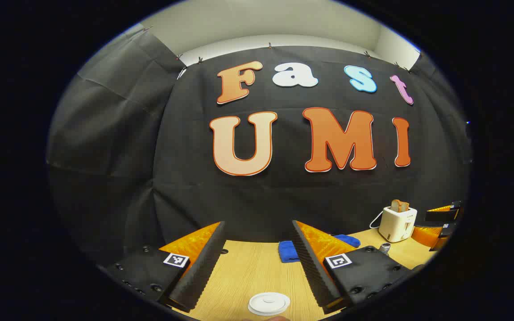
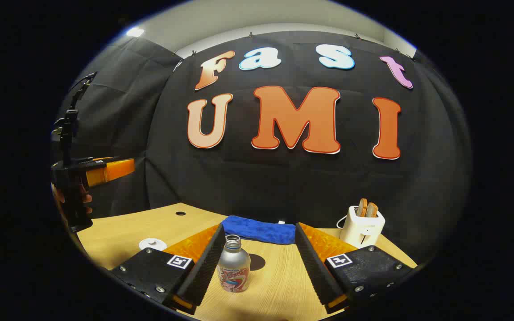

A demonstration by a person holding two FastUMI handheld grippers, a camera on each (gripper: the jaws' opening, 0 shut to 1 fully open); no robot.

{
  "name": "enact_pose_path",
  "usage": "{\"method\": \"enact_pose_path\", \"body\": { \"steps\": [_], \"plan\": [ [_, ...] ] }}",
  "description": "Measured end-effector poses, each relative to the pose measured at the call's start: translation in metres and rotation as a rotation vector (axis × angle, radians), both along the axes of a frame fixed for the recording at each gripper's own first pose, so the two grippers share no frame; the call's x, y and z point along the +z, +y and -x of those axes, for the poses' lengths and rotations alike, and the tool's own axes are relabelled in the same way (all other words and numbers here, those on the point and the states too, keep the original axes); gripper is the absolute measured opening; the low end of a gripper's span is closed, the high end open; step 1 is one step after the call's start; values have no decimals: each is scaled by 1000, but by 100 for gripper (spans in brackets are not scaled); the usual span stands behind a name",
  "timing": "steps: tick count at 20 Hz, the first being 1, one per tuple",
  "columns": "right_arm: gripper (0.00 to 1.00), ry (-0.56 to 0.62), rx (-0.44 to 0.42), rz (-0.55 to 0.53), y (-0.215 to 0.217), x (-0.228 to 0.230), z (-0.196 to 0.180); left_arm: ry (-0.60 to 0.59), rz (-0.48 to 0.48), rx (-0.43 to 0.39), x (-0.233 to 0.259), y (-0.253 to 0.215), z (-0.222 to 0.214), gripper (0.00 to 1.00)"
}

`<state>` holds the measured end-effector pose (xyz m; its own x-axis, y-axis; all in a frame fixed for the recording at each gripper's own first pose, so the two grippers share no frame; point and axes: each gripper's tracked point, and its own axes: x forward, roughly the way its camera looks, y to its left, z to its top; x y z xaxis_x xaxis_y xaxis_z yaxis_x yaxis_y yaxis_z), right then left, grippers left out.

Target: Open the teacup lid with one hand, grasp the water bottle and pour water into the teacup with the other hand; after pouring, place the water bottle on the coaster and then close the teacup lid.

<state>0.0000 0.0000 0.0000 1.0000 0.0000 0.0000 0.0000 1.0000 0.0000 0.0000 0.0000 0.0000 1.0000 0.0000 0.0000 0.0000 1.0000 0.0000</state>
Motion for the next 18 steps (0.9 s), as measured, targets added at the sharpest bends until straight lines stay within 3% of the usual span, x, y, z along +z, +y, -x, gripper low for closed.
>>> {"method": "enact_pose_path", "body": {
  "steps": [8,11,12,18],
  "plan": [
    [94,35,51,0,12,-8,-7,31,3,-36,4,-3,-12,95],
    [98,57,57,23,16,-19,-10,82,15,-46,-15,-5,-16,96],
    [94,60,60,25,18,-21,-10,94,10,-42,-21,-4,-17,96],
    [94,78,56,5,18,-35,-17,141,-51,-51,-53,-4,-16,96]
  ]
}}
